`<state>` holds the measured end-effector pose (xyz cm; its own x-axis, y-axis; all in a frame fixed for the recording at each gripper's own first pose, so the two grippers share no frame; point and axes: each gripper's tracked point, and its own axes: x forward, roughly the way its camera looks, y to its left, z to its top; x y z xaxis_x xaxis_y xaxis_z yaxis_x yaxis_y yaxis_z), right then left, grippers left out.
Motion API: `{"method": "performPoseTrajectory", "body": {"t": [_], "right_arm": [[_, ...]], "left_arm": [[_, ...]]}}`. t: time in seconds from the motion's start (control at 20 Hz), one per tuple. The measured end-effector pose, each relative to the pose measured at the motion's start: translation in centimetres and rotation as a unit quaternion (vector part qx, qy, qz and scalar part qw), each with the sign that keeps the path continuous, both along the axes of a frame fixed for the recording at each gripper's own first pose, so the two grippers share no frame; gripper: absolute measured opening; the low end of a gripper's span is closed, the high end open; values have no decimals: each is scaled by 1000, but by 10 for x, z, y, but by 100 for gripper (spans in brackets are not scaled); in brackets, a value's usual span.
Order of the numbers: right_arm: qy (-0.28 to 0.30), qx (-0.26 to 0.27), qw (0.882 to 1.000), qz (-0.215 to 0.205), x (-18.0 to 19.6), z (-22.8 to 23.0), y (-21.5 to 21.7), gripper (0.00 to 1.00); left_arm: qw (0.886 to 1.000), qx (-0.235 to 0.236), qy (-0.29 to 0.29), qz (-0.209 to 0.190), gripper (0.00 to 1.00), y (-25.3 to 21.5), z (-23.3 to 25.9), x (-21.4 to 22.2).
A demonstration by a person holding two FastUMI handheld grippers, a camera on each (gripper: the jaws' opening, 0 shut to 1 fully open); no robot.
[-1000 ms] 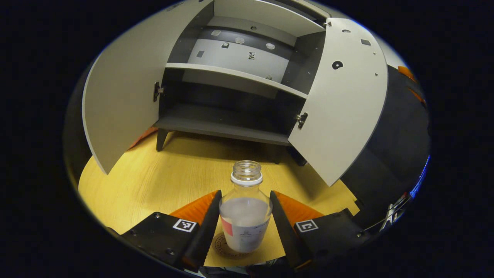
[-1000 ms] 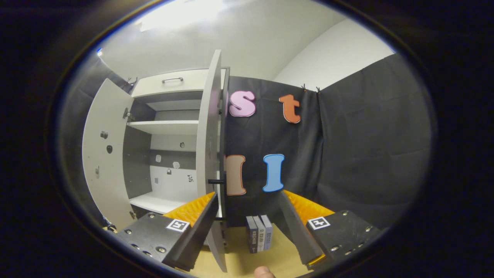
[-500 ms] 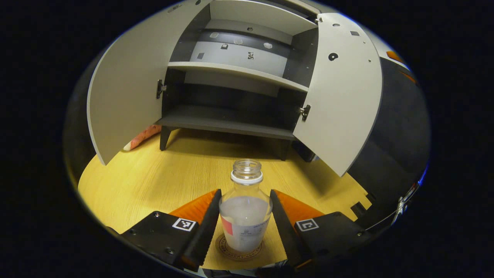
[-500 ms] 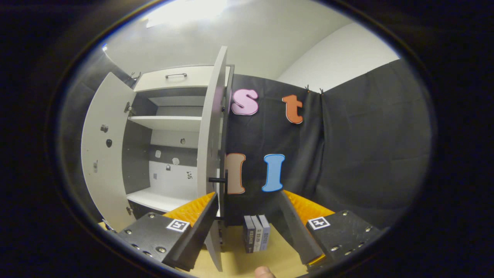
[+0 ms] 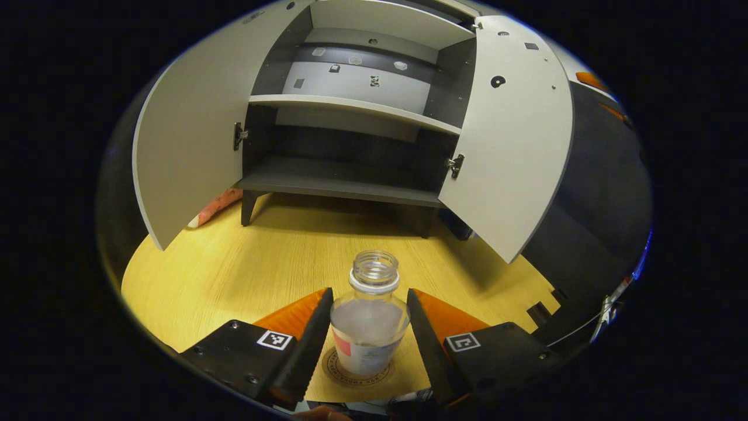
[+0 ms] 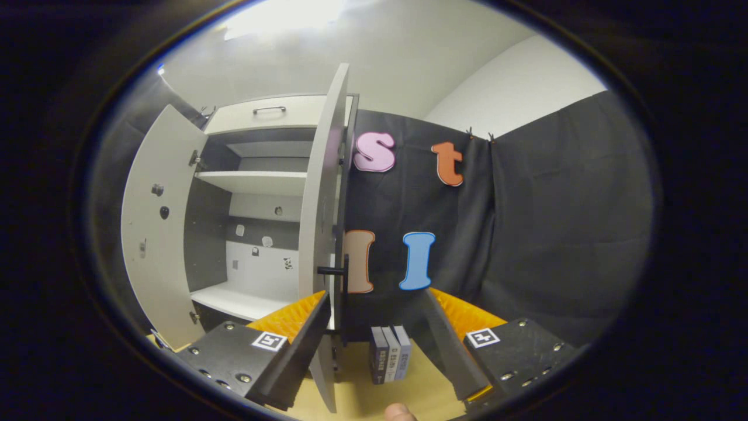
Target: Grasp the bottle in the cabinet with the left hand and place it on the coaster, then close the right door with the right hand and the left door with the left hand.
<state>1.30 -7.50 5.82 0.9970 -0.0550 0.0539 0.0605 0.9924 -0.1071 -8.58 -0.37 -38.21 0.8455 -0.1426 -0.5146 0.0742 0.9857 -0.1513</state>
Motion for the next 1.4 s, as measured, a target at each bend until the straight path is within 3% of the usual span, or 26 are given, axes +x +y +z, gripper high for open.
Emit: {"method": "performPoseTrajectory", "body": {"t": [0.6, 0.8, 1.2, 1.35, 1.4], "right_arm": [[4, 8, 1000, -1, 1, -3, -2, 94], [5, 7, 1000, -6, 0, -3, -6, 96], [15, 5, 1000, -7, 11, -9, -3, 96], [19, 4, 1000, -5, 18, -12, 3, 96], [20, 4, 1000, -4, 19, -13, 5, 96]], "left_arm": [[1000, 3, -17, -11, 80, -8, 40, -3], [999, -1, -47, -6, 81, -10, 75, 5], [983, 38, -166, 63, 80, 28, 200, 38], [975, 40, -194, 96, 95, 51, 237, 41], [973, 40, -202, 106, 96, 58, 246, 39]]}}
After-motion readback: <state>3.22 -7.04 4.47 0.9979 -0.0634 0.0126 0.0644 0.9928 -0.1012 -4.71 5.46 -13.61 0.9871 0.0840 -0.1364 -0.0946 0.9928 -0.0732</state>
